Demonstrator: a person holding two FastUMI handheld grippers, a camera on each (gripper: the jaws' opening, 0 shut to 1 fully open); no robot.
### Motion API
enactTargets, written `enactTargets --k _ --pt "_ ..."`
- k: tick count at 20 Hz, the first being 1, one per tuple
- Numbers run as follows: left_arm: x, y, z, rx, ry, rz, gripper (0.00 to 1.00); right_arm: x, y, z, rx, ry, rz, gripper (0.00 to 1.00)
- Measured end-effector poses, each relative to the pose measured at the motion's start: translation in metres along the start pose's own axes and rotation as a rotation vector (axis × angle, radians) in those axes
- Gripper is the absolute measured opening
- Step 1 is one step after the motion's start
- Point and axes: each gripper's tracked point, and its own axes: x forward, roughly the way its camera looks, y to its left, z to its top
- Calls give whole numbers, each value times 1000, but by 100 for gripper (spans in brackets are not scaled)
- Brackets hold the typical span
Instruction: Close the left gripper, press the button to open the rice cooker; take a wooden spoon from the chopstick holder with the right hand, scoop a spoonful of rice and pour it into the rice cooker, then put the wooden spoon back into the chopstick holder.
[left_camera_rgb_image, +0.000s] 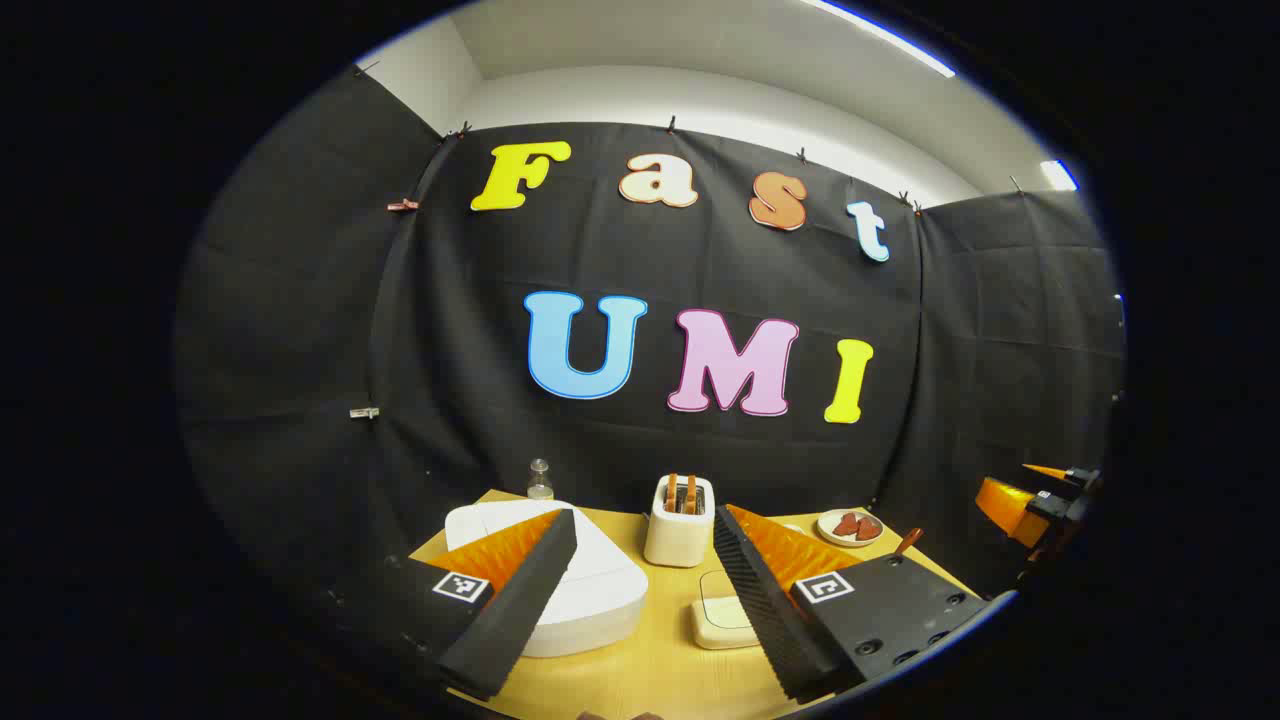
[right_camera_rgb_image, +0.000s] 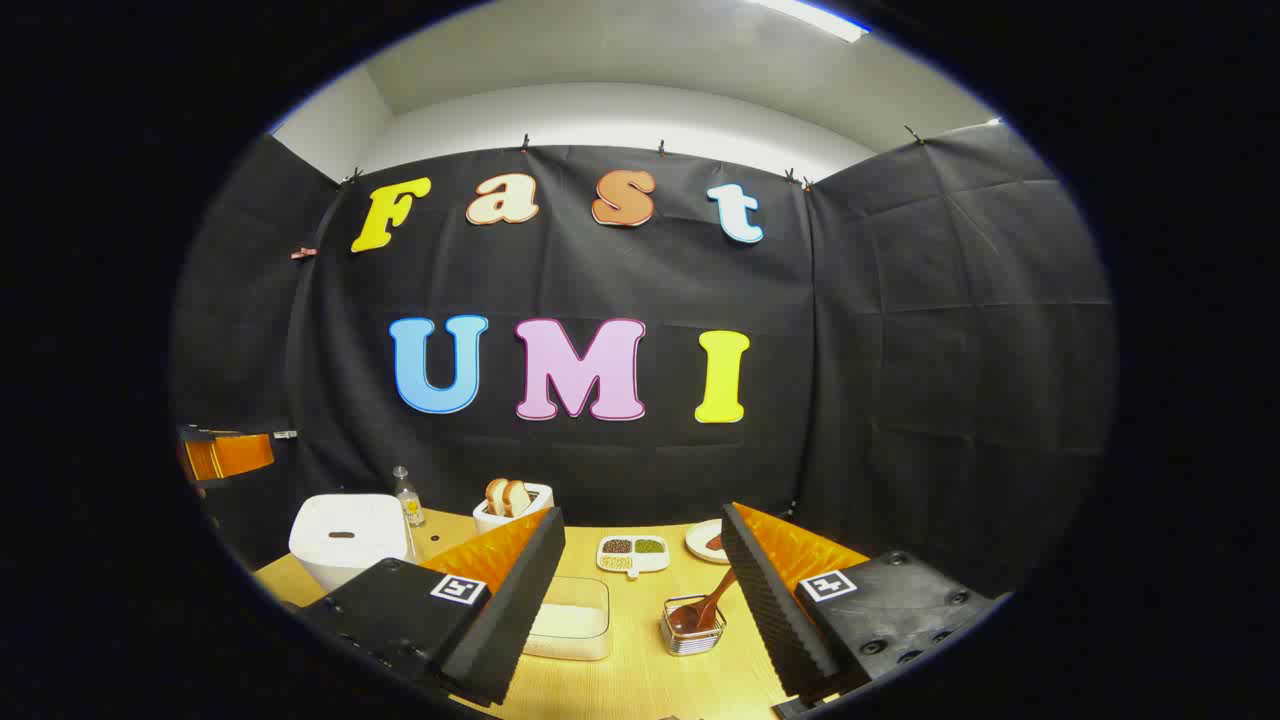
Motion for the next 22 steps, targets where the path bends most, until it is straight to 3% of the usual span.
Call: enactTargets --k 22 --pt "39 30 -28 14 55 -71 96 -11 11 -8 -16 31 -54 98"
